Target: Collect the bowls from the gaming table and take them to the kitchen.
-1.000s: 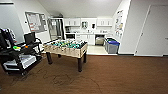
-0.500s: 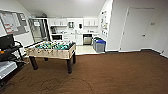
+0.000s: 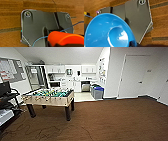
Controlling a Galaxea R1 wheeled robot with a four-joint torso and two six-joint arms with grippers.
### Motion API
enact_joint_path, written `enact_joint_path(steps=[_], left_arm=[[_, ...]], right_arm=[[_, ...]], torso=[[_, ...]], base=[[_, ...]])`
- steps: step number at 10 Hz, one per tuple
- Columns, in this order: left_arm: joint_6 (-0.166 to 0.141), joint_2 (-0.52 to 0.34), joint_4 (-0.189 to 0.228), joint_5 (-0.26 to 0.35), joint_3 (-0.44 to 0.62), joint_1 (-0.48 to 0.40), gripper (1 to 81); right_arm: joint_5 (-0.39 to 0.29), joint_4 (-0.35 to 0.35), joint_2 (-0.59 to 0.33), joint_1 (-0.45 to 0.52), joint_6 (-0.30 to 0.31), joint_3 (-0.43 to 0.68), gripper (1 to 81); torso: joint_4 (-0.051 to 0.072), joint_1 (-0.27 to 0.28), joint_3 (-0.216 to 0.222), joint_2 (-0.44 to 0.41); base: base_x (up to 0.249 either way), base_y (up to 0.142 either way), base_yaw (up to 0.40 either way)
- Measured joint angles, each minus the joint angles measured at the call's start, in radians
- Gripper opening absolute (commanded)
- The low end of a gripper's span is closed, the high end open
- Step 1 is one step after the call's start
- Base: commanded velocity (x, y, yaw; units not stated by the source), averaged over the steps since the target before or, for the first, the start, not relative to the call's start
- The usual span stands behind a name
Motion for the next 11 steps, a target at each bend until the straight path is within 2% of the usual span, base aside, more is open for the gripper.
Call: enact_joint_path(steps=[6,11], left_arm=[[0.0,0.001,-0.002,0.0,0.0,-0.003,1.0],[0.0,0.005,-0.004,0.006,0.0,0.007,1.0]], right_arm=[[0.0,0.0,0.0,0.0,0.0,-0.001,1.0],[-0.006,-0.004,0.002,-0.013,0.0,-0.002,1.0]], torso=[[0.0,0.0,0.0,0.0],[0.0,-0.002,0.001,-0.001]], base=[[0.0,0.0,0.0],[0.136,0.0,0.0]])
